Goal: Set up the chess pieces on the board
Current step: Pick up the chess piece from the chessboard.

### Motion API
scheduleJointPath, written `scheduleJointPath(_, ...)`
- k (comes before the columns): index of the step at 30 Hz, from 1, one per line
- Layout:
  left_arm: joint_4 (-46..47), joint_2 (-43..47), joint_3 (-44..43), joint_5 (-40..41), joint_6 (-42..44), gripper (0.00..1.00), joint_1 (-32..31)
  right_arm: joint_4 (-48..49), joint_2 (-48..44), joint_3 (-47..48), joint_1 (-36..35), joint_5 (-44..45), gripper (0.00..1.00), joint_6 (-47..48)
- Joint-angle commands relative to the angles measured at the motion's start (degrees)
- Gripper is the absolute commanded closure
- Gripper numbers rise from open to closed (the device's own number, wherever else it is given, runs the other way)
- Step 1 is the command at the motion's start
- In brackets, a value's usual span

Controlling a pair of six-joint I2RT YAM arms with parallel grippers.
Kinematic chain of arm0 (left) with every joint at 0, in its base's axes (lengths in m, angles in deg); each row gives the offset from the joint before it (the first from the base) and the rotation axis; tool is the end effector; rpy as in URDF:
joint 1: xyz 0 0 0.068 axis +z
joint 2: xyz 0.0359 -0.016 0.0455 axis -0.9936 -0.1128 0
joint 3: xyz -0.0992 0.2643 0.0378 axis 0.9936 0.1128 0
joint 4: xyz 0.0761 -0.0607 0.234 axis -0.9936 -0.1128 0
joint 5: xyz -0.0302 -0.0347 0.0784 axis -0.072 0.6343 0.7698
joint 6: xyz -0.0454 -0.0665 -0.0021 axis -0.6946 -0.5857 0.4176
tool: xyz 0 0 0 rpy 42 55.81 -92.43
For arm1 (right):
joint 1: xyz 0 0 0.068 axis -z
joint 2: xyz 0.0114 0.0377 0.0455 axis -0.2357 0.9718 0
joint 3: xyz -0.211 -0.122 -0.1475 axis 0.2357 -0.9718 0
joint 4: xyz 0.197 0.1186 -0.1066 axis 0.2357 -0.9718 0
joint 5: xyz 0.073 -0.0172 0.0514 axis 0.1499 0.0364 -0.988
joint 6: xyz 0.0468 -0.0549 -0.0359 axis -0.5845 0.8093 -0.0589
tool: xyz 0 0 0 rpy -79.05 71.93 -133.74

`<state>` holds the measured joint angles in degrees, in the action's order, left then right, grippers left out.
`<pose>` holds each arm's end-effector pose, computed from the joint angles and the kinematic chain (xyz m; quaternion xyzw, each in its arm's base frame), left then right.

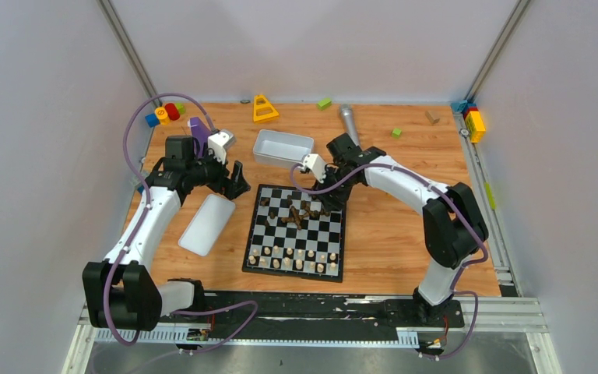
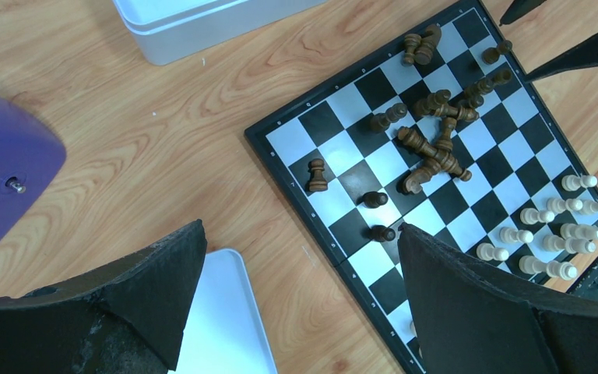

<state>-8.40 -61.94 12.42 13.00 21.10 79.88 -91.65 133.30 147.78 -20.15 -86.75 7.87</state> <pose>0.2604 -0.0577 0.2807 0.2517 0.8441 -0.2511 0.4013 0.2896 0.2213 0.2066 -0.5649 0.7871 0.1637 0.1858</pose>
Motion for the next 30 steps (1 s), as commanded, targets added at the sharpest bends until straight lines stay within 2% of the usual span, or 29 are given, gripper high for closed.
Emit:
scheduleJointPath(1,0.57,1.75,-0.41,-0.93,1.37,0.0,-0.12,-1.9,0.95,2.89,-1.05,-1.56,0.46,2.15)
scheduleJointPath(24,0.48,1.14,-0.41,-0.78,1.84,0.0,-0.14,-3.96,7.02,6.09,-1.81,-2.28,0.76,4.34)
scheduleJointPath(30,0.39,1.22,-0.41,-0.78,1.92,0.0,-0.05,-4.06,7.31,6.92,-1.77,-0.29,0.89,4.65)
